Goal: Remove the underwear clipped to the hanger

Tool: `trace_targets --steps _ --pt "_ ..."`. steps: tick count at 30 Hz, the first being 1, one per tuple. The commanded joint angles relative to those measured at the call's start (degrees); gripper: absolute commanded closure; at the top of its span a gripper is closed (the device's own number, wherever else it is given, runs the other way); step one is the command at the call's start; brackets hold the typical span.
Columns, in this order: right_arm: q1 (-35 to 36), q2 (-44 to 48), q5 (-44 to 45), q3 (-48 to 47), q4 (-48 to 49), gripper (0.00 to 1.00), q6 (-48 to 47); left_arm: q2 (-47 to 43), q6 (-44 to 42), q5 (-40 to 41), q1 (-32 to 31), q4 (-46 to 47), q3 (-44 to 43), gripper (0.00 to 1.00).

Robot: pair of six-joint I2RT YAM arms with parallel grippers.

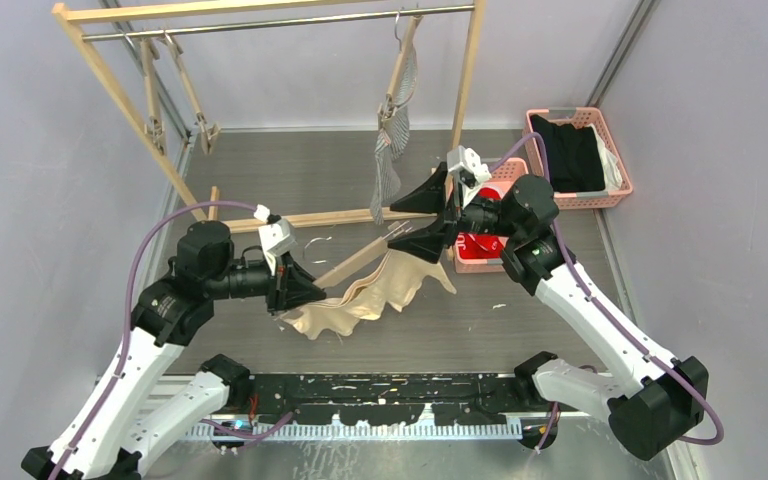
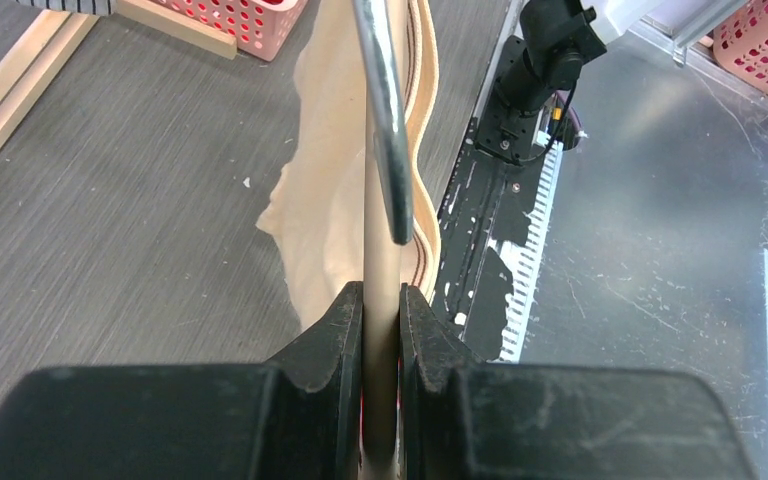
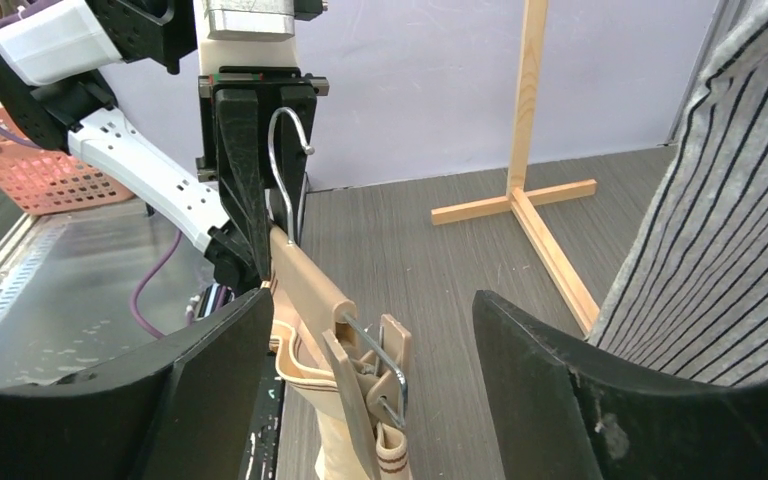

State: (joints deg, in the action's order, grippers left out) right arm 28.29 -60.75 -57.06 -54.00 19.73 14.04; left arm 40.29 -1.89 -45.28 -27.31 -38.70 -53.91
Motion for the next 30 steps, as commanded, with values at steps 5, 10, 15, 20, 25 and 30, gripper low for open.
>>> trace_targets --steps 5,10,15,20,25,30 --pt "0.1 0.6 0.2 0.7 5.0 0.23 2.3 -0.5 2.2 -1.4 0.0 7.4 -0.2 1.0" --pt "0.1 -0.1 0.0 1.2 6.3 0.22 3.0 -0.6 2.7 -1.6 0.1 7.7 -0.1 1.0" --pt "0.1 -0.6 -0.7 1.4 8.6 0.56 4.7 -0.5 2.9 -1.2 0.1 7.8 0.4 1.0" --pt "0.1 -1.4 -0.2 1.5 9.7 0.99 6.2 -0.4 3.4 -0.9 0.1 8.6 1.0 1.0" --pt "0.1 -1.2 1.9 2.4 9.7 0.9 5.7 0.0 4.0 0.1 0.1 10.6 0.7 1.0" --pt "0.1 0.8 11.9 3.7 8.3 0.09 4.7 2.0 4.5 0.3 0.1 12.2 -0.2 1.0"
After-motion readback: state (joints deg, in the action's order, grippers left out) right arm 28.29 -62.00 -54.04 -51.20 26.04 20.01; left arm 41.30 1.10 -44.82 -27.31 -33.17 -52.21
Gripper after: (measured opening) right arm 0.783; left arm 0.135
